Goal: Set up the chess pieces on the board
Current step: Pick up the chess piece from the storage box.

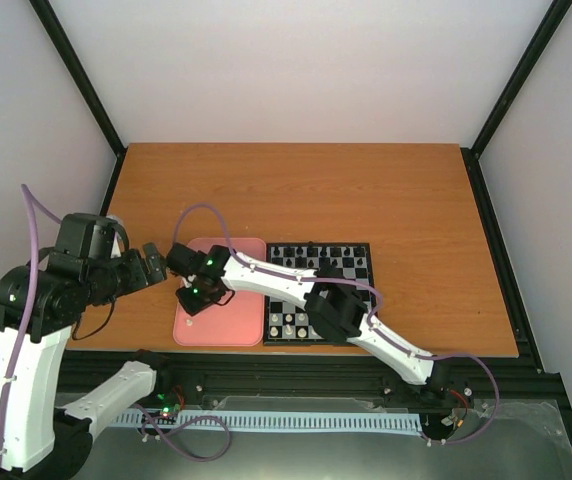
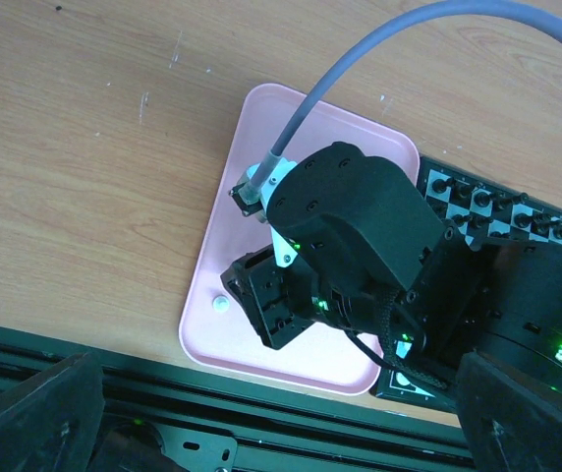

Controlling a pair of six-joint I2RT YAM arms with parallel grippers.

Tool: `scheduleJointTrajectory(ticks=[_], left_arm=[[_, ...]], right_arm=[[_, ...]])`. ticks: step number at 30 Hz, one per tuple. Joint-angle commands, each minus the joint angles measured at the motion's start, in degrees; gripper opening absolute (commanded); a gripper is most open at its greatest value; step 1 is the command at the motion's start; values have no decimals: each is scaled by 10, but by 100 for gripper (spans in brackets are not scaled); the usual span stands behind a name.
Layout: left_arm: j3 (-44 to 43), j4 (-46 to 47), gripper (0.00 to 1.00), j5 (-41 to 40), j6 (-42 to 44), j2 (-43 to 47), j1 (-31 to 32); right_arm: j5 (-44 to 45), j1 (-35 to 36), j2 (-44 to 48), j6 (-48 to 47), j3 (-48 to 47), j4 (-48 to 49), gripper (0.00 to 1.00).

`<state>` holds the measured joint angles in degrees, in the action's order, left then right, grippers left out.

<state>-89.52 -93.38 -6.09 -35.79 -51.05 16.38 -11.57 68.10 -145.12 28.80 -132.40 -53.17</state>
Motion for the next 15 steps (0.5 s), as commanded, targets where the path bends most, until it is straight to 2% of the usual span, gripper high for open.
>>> scheduleJointTrajectory(ticks=[1,15], left_arm=[[7,-7,100,5,4,6,-4],[26,-6,100,7,-2,21,-4]], right_arm=[[-11,4,-12,3,-15,-12,35],[7,5,-13,6,-15,-20,21]])
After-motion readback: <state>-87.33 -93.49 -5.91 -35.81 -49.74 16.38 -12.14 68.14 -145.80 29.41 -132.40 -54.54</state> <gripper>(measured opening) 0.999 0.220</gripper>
